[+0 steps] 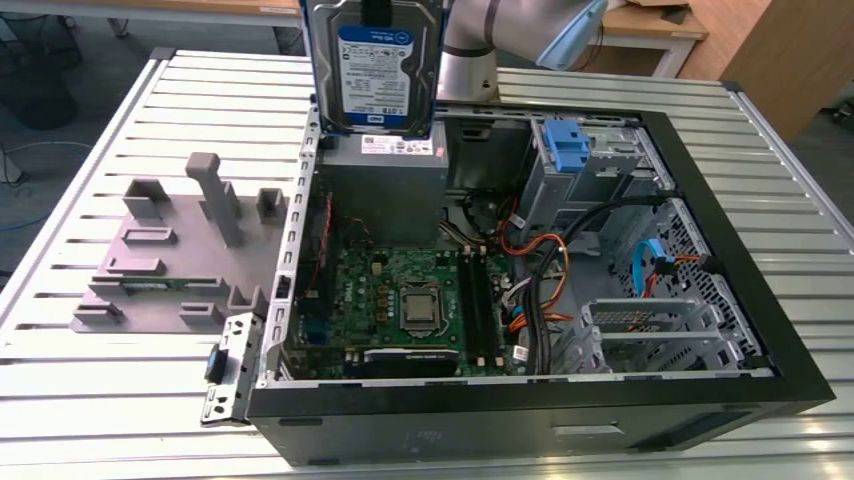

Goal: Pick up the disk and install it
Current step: 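Pick up the disk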

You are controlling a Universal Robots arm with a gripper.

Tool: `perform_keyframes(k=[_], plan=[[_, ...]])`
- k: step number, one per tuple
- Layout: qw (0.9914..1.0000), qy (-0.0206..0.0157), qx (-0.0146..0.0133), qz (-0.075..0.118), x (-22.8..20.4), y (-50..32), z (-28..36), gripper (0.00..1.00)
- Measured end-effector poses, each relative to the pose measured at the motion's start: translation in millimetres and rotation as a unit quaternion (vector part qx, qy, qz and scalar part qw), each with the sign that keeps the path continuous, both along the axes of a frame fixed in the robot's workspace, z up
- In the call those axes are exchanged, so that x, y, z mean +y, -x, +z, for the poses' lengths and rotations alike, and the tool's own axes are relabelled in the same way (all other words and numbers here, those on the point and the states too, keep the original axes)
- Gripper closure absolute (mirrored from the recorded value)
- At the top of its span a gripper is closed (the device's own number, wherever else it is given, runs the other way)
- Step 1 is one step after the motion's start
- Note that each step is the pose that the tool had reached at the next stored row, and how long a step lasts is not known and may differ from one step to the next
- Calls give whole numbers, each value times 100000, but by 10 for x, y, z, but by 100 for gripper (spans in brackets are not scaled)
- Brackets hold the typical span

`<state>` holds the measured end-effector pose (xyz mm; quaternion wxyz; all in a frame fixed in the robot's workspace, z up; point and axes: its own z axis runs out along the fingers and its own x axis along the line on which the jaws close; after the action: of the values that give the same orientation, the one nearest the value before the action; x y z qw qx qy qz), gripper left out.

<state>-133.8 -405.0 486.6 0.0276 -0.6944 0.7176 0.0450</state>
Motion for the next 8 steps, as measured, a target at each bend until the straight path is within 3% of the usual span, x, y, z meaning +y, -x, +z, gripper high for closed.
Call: perform_keyframes(k=[8], plan=[[100000,-4,-4,-1,-109,-48,-9,65]])
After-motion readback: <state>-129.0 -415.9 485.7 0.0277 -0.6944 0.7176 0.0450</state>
